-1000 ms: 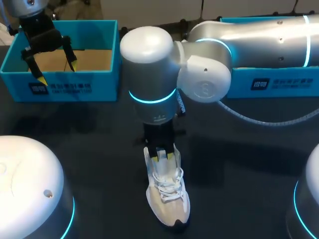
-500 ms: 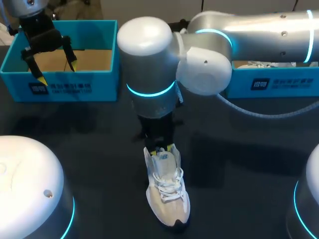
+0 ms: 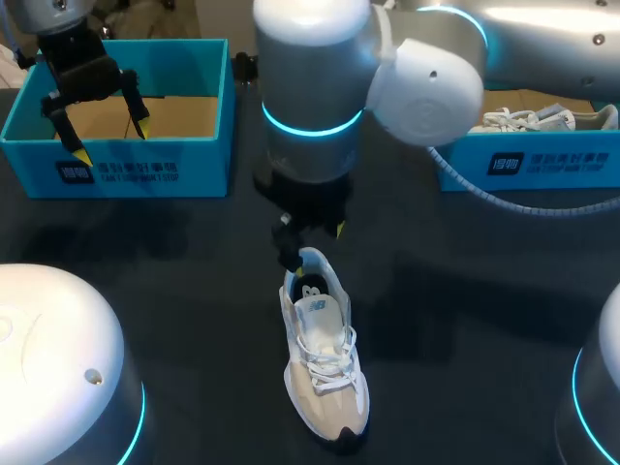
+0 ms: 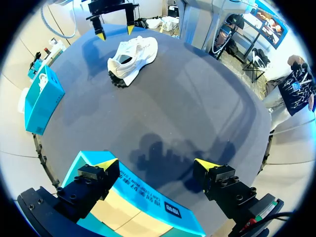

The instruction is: Take the shoe out of the shoebox, open the shoe tongue, remove and reinsert the insole, then place the shoe into the shoebox

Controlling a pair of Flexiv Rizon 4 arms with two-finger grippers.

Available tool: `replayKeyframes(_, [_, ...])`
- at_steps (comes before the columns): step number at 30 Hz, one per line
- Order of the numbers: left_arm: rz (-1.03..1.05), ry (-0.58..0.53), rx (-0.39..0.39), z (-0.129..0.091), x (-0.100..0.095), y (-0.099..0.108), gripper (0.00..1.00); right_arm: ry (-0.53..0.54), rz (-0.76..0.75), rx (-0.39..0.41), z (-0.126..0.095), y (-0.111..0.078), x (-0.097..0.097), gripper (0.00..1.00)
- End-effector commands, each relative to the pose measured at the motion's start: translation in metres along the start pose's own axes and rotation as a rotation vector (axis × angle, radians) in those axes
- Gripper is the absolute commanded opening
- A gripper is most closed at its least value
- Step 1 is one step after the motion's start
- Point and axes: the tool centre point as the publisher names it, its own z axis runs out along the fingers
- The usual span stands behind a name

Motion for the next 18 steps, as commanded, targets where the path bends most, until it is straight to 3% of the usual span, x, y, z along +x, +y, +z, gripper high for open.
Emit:
replayKeyframes(1, [0.0, 0.002, -0.002, 0.0, 0.0, 0.0, 1.0, 0.116, -0.588, -0.056, 0.007, -0.004, -0.006, 1.0])
replayKeyframes(10, [0.0, 0.002, -0.002, 0.0, 0.0, 0.0, 1.0, 0.116, -0.588, -0.056, 0.007, -0.004, -0.006, 1.0])
replayKeyframes(14, [0.0, 0.002, -0.002, 0.0, 0.0, 0.0, 1.0, 0.06, -0.761, -0.026, 0.012, 0.016, -0.005, 1.0])
replayKeyframes(18, [0.0, 0.002, -0.002, 0.0, 0.0, 0.0, 1.0, 0.022, -0.831, -0.026, 0.019, 0.025, -0.008, 1.0])
